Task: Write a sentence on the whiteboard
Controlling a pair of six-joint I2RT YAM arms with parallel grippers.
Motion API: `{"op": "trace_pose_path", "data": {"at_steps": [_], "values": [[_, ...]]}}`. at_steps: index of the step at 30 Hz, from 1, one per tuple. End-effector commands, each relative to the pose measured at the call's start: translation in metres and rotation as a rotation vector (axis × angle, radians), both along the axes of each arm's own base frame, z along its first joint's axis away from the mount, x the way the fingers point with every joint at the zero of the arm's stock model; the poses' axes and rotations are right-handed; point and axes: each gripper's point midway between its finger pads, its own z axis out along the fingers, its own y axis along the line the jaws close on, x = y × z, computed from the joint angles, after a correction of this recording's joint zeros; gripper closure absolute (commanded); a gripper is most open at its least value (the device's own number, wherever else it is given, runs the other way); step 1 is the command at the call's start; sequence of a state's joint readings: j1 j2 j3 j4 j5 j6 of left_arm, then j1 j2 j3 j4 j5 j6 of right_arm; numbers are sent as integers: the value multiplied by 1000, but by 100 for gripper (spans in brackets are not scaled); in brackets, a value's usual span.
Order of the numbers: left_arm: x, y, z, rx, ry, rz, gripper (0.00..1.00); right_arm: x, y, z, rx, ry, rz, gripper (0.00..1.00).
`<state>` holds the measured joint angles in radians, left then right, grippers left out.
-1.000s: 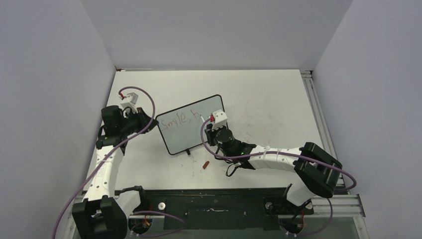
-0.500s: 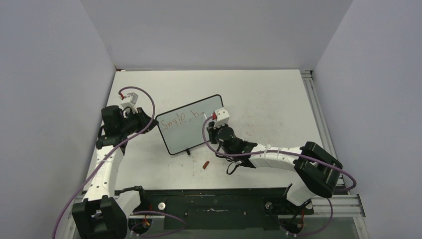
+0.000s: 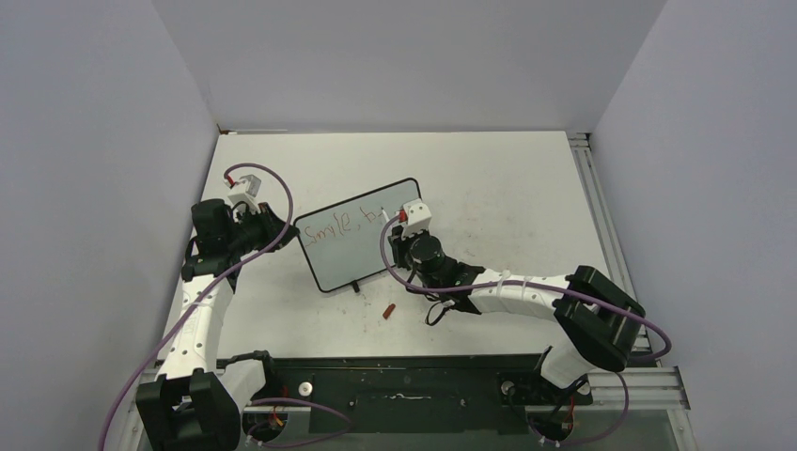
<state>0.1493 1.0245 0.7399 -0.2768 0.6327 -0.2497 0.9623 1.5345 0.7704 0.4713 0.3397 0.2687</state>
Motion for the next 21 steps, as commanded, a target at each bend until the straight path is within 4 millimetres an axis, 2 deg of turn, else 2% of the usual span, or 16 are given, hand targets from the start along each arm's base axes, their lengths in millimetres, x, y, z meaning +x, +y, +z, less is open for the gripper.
{"op": "trace_pose_path", "data": {"at_steps": [1, 21], "values": [[-1, -7, 3, -2, 2, -35, 91, 8, 12, 21, 48, -43, 18, 95], [-2, -7, 4, -2, 0, -35, 91, -8, 14, -7, 16, 20, 51, 95]]}}
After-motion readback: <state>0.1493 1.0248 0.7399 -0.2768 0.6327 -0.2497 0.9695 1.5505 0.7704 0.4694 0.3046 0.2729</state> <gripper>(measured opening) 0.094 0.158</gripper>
